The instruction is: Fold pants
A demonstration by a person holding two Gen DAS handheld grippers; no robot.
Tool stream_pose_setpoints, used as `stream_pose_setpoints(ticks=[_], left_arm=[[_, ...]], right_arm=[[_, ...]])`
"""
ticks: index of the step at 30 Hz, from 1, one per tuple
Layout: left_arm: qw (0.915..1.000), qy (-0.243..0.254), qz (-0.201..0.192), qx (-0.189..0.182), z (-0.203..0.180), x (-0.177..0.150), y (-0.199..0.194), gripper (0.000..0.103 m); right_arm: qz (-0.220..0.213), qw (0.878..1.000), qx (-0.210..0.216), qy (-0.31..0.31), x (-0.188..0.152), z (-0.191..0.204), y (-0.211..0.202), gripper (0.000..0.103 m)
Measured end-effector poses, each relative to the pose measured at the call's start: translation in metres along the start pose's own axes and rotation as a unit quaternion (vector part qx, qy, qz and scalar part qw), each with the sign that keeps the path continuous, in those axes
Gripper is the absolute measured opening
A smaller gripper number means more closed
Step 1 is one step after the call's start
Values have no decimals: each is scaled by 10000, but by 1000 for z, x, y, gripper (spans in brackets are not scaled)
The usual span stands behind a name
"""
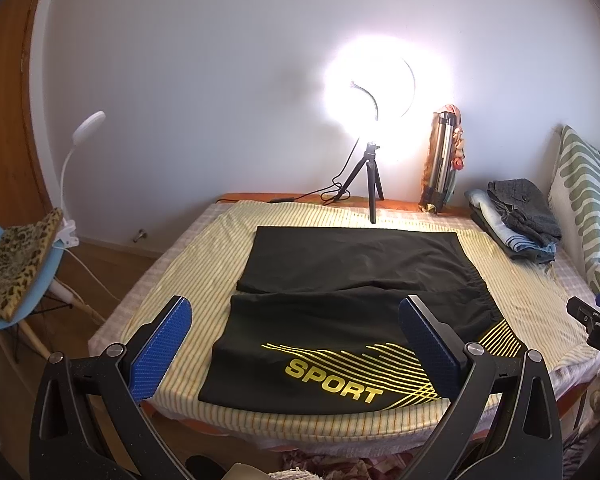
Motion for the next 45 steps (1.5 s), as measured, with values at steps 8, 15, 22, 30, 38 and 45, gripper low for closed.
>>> stream_pose_setpoints(ticks=[8,15,22,30,38,45], left_arm=[[10000,3,5,-1,0,-1,-1,103],[10000,7,33,-15,-1,-2,1,103],[10000,10,37,-16,-2,-3,1,103],[10000,15,62,-27,-2,-3,2,103],[10000,32,70,-13,-2,-5,4,103],[9998,-91,148,-116,8,-8,14,103]], right_arm=[[9,10000,17,-1,-1,0,-1,103],[19,10000,26,7,-1,3,0,103],[29,10000,46,18,-2,2,1,103],[47,10000,47,22,-3,3,2,103],[42,10000,52,20,-4,3,4,103],[32,10000,92,-11,-7,6,4,103]])
Point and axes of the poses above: each gripper's, at about its wrist camera, not at the fingertips, and y roughly the way its jaws point, z to its left, x to its top, the point moved 9 cm from there along y, roughly the way its jaws point, and after that the axes turned 15 degrees about x, right-handed, at the moved point
